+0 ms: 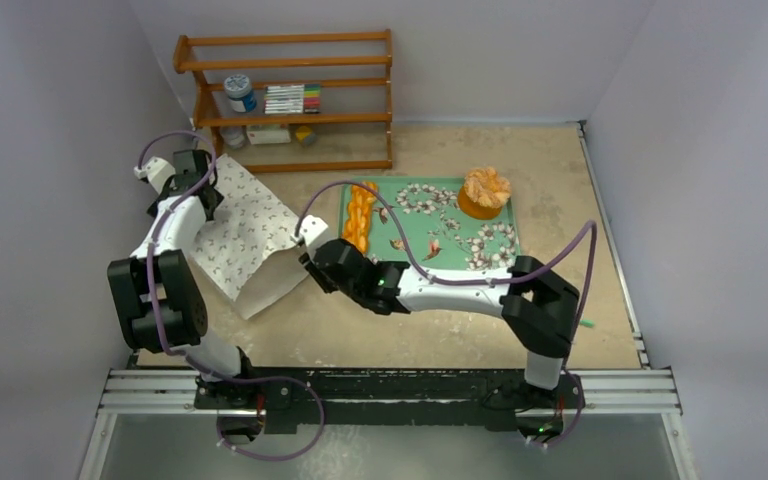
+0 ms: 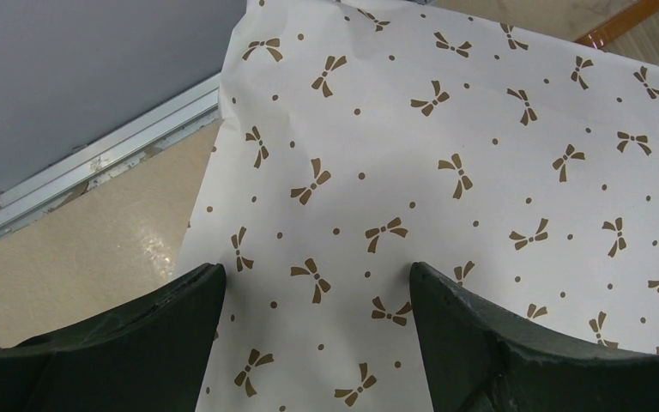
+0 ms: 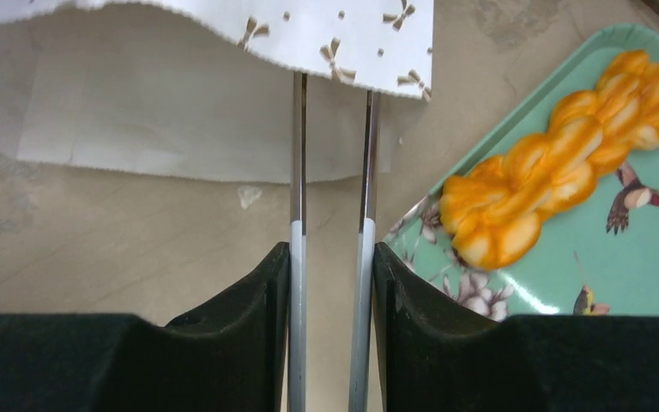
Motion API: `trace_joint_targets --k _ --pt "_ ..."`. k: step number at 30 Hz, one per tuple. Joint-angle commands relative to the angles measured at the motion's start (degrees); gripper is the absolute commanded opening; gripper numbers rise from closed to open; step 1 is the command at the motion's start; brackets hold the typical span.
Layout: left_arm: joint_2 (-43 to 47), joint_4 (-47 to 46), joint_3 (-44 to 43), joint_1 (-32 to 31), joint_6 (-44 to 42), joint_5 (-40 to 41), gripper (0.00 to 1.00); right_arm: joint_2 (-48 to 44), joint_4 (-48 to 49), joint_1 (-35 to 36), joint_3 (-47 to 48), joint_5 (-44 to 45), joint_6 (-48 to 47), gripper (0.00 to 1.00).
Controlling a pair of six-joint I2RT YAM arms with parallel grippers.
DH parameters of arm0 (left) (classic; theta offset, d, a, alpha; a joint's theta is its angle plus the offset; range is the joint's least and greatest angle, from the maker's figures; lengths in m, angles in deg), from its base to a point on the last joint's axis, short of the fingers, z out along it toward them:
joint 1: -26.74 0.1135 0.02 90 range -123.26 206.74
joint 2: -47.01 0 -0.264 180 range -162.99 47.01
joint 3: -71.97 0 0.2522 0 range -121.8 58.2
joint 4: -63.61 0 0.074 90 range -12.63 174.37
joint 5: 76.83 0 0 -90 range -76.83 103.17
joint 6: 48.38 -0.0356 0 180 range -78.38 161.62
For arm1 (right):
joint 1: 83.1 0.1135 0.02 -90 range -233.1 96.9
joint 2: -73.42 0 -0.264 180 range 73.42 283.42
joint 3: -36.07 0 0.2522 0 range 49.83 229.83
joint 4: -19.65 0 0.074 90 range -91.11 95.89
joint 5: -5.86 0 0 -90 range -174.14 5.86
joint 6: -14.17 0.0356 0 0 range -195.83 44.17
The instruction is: Take the fake bread out of the paper bag
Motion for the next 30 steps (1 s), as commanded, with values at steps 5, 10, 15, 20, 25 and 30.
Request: trace_joint_targets --k 5,10,15,20,25,30 --pt "-2.3 -2.7 -3.0 -0.8 3.0 -0.2 0.77 -9.4 -1.8 7.3 -6.3 4.5 8.3 0.0" --pt "-3.5 -2.9 -4.1 -1.1 3.7 -0.4 0.77 -13.1 -7.8 13.0 -8.4 8.9 14.2 0.0" --pt "-4.1 -3.0 -5.0 -1.2 3.7 -0.6 0.77 -19.5 -14.6 17.2 -10.8 13.1 21.6 0.0" --pt "-4.1 -3.3 -4.6 -1.5 4.0 -1.3 0.77 -23.1 -21.7 19.5 -10.7 16.9 27.3 0.0" --pt "-3.5 -3.8 -3.9 -1.8 4.2 -1.9 0.78 -18.9 -22.4 19.5 -7.4 15.4 26.9 0.0" --pt "-3.0 -3.5 -4.6 -1.9 3.9 -2.2 0.78 -13.8 -21.6 19.6 -2.8 13.6 24.3 0.0"
